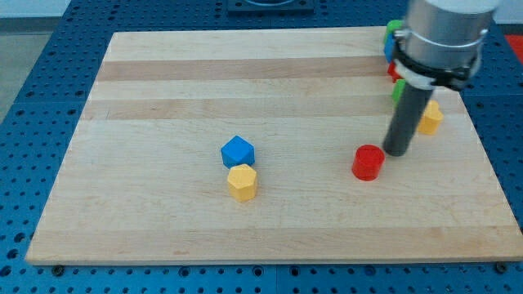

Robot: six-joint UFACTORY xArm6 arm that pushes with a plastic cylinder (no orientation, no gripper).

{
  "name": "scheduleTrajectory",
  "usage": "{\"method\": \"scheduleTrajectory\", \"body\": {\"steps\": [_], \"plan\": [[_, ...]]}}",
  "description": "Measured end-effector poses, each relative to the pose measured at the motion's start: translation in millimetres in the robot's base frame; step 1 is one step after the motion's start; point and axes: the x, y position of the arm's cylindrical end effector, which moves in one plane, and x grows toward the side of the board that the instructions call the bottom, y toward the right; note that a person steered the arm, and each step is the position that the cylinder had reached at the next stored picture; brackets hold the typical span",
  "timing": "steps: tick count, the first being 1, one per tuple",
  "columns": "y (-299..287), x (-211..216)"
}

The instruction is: Push yellow heart a bit left

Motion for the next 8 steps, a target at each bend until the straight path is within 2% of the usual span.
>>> {"method": "scheduleTrajectory", "body": {"steps": [2,5,8], "plan": [[70.8,-0.7],[78.8,-31.9],[76.0,-33.0]]}}
